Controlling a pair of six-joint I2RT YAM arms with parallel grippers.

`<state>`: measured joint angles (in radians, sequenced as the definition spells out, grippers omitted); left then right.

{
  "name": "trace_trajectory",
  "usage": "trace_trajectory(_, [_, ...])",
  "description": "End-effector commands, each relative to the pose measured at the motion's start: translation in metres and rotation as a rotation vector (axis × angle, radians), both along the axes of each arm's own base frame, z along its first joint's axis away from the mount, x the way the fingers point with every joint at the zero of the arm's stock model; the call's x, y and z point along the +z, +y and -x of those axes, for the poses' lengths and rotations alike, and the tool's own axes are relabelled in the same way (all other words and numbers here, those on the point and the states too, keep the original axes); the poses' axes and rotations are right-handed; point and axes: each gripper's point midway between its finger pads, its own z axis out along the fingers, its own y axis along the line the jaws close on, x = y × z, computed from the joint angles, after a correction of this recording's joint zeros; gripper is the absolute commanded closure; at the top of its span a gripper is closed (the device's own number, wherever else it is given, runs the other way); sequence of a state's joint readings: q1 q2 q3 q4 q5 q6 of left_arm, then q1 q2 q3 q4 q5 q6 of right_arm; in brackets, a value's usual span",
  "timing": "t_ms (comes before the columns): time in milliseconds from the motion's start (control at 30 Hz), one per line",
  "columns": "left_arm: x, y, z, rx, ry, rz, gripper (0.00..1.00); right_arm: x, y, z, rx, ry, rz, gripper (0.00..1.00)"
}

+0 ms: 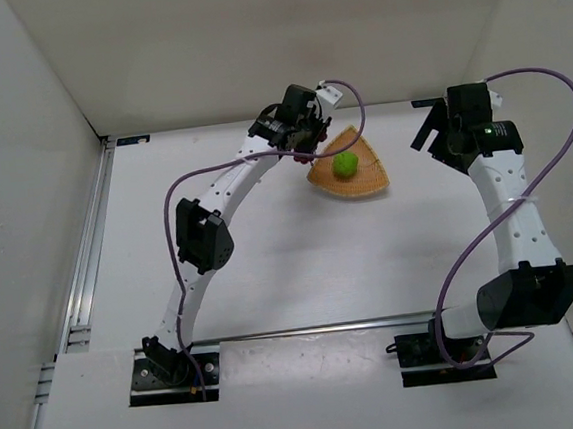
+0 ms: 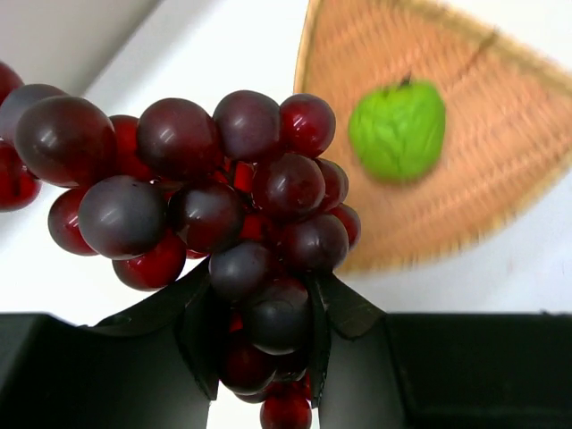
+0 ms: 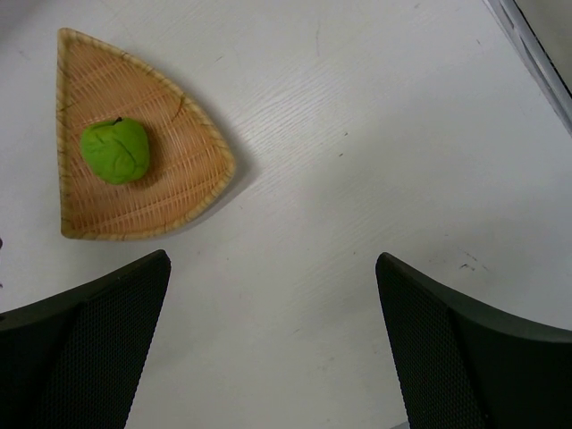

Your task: Place and organize the fake fruits in the fruit bowl

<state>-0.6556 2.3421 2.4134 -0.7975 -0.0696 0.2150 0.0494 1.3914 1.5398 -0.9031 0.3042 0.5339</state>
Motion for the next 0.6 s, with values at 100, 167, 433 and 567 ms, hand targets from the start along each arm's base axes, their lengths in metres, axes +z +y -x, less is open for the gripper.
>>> trace_trajectory(100, [0.005,-0.063,-0.011,-0.125,-0.107,0.129,0.71,-0.003,-0.012,0.003,0.003,0.022,0.035,0.0])
trace_trajectory(167, [-0.003,-0.069,-0.014,-0.126,-0.099,0.144,0.71,-0.004,-0.016,0.003,-0.007,0.033,0.035,0.0])
trace_trajectory(433, [-0.02,-0.092,-0.012,-0.149,-0.062,0.223,0.57,0.015,-0.022,-0.004,-0.004,0.009,0.06,0.0])
trace_trajectory(567, [-0.04,-0.096,-0.001,-0.167,-0.008,0.213,0.39,0.014,-0.022,-0.002,0.003,0.02,0.066,0.0])
